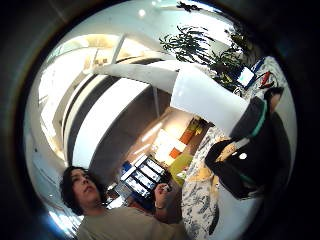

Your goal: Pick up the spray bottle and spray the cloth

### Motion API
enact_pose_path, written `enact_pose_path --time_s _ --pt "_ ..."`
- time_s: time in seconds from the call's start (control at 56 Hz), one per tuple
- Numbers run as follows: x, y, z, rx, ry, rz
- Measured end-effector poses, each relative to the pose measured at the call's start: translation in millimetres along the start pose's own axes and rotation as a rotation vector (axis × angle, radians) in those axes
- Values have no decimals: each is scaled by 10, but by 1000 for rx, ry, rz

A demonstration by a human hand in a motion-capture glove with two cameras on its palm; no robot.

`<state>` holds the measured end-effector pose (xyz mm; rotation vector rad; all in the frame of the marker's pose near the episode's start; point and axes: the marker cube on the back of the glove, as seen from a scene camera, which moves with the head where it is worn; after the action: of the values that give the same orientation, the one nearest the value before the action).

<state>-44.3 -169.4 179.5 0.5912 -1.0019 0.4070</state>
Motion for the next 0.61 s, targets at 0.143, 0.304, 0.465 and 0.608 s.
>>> enact_pose_path --time_s 0.143,0.304,0.465,0.608 --pt "-62 70 -66 -72 1 7" --pt "-97 172 -263 -82 61 -17" --pt "-119 271 -429 -246 70 -68" --pt "-135 510 -645 -420 171 -1"
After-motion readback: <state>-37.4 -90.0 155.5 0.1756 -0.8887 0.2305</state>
